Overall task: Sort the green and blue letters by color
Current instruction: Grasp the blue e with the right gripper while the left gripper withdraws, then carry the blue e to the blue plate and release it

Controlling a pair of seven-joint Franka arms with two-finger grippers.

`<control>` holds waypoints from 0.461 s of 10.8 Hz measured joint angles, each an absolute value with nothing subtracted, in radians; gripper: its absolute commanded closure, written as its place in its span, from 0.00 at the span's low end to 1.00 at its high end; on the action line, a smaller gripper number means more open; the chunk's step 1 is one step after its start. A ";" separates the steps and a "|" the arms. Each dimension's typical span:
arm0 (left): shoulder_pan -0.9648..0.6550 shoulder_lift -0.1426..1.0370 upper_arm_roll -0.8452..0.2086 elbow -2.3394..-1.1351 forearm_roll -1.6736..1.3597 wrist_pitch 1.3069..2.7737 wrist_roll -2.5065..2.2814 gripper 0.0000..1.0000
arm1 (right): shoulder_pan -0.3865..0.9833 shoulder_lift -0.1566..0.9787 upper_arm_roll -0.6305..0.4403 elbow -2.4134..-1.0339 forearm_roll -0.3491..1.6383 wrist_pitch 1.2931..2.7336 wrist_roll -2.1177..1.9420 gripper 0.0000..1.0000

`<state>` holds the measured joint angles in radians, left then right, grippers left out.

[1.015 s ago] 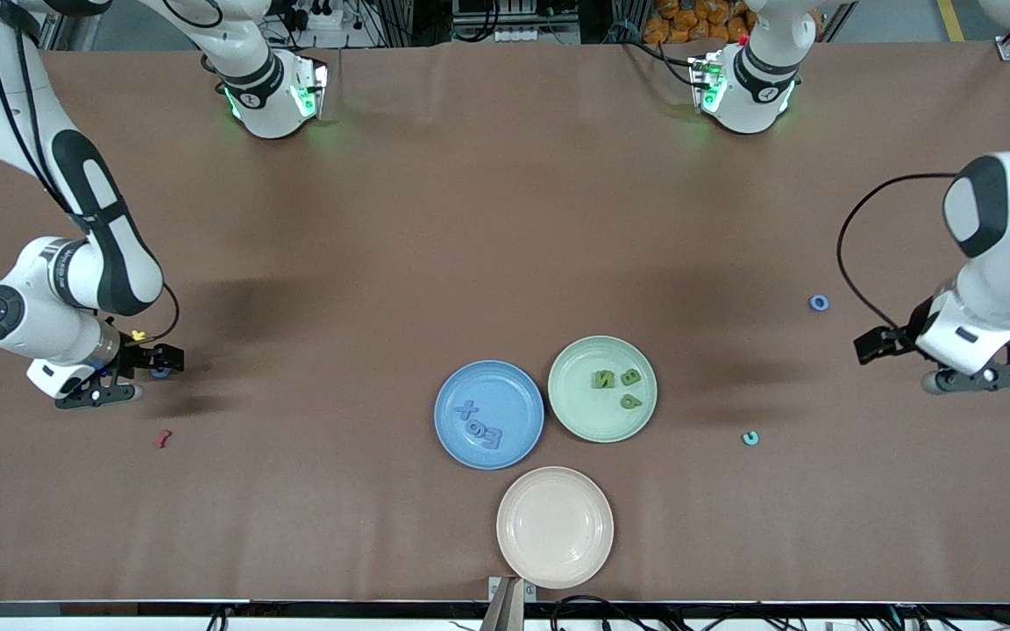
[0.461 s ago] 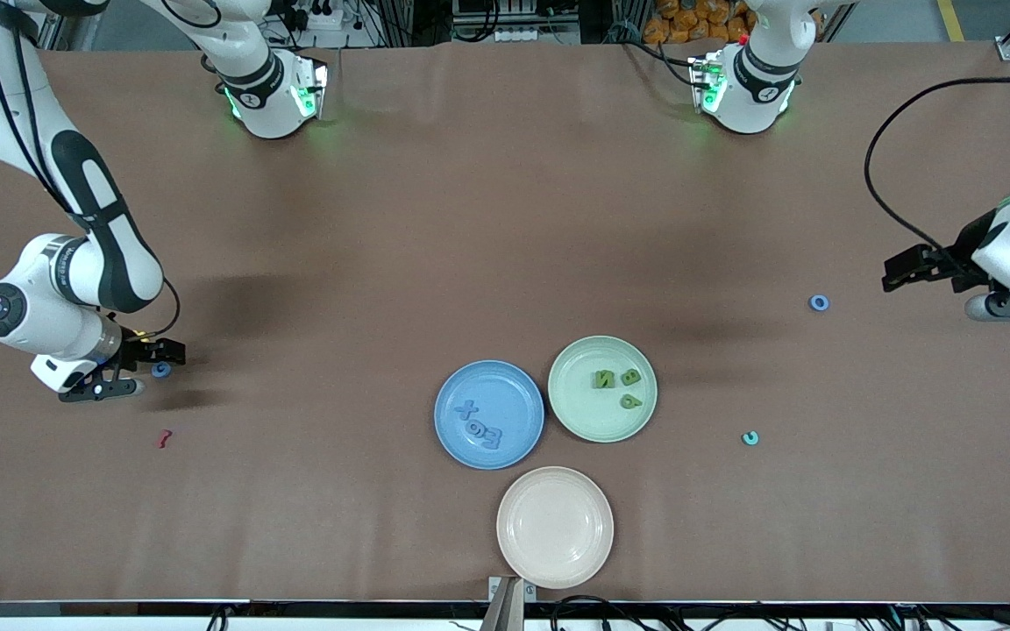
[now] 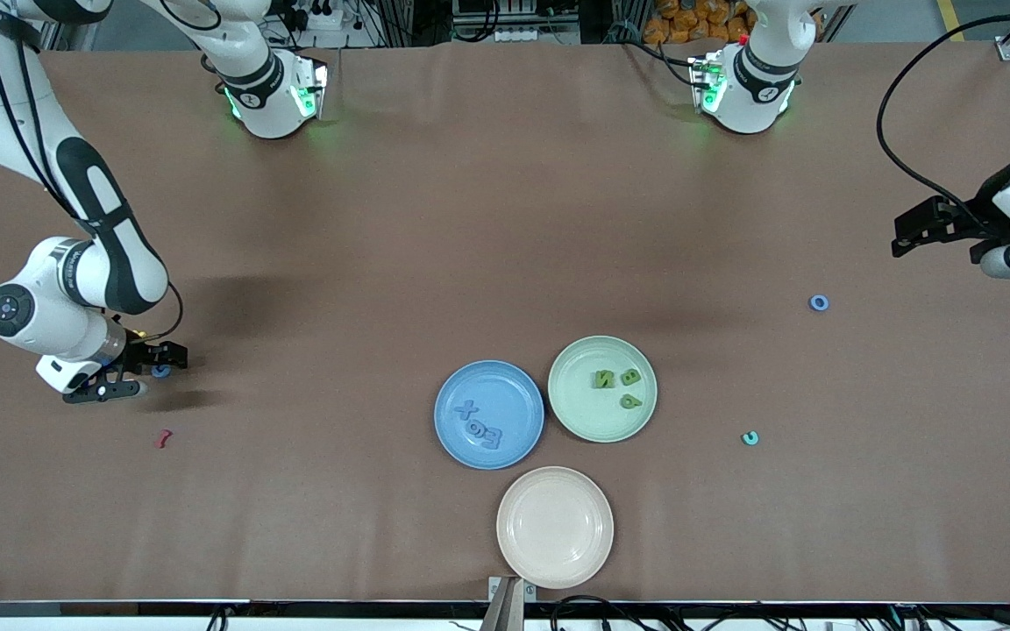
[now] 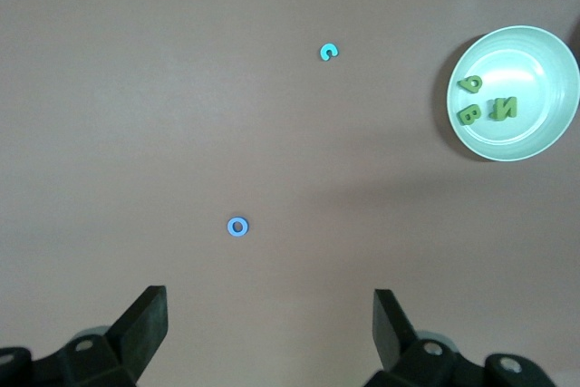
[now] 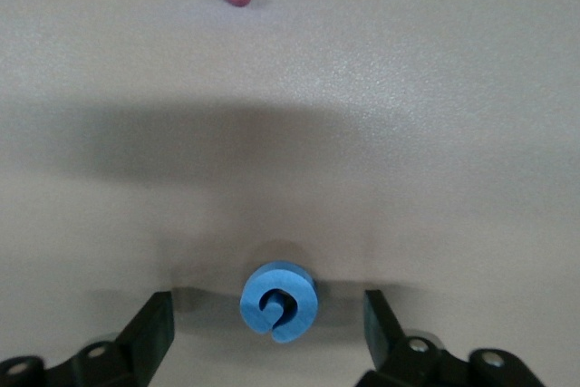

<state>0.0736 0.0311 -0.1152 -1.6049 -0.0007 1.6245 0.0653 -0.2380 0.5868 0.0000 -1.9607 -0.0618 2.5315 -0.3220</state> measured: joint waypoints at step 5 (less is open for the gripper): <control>0.052 0.030 -0.116 -1.582 -0.001 1.619 0.065 0.00 | -0.239 0.581 0.005 -1.956 -0.061 2.534 -0.322 1.00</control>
